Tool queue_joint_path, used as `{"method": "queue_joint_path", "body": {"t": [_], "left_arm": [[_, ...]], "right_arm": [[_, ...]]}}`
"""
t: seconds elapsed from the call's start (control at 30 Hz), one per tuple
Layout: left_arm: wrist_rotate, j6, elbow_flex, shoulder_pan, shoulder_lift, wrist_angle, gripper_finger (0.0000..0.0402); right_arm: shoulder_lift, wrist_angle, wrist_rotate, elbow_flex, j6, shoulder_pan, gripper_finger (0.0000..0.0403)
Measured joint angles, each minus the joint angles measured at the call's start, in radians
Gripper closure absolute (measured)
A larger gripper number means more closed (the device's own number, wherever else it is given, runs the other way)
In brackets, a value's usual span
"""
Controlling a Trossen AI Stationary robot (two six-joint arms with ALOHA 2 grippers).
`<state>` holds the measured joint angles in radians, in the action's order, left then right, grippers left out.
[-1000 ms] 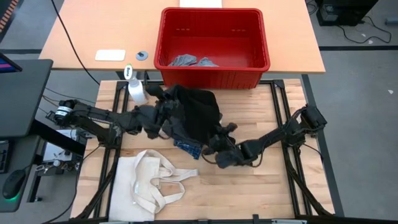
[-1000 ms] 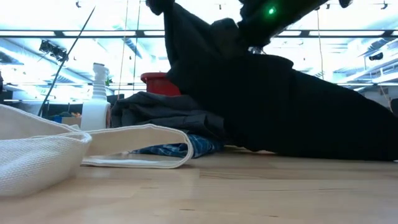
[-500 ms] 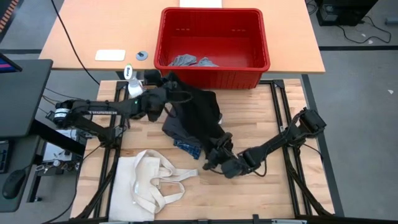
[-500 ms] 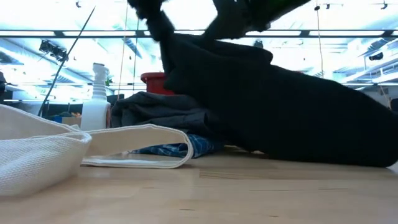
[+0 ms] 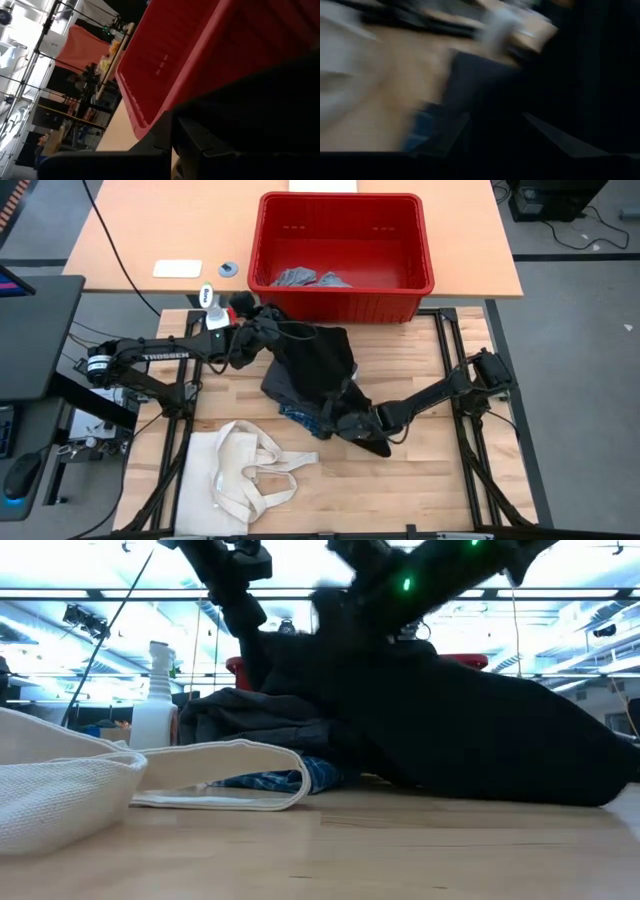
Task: Fold Laundry from Bin
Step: Fold the black shirt
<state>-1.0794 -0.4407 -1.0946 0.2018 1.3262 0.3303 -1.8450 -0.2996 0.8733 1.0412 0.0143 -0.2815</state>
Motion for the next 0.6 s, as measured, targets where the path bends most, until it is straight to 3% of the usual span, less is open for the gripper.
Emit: {"method": "queue_joint_path", "body": {"t": [0.27,0.33,0.43,0.6], "left_arm": [[0.002,0.026,0.0,-0.033,0.0,0.04,0.0381],[0.003,0.038,0.0,-0.047,0.0,0.053,0.0381],[0.038,0.061,0.0,-0.072,0.0,0.076,0.0381],[0.14,0.075,0.0,-0.121,0.0,0.073,0.0381]], "right_arm": [[0.024,0.302,0.455,-0.001,0.286,-0.026,0.0223],[0.038,0.398,0.474,-0.001,0.377,-0.037,0.0223],[0.062,0.428,0.42,-0.001,0.406,-0.053,0.0223],[0.065,0.296,0.434,-0.001,0.216,-0.1,0.0223]]}}
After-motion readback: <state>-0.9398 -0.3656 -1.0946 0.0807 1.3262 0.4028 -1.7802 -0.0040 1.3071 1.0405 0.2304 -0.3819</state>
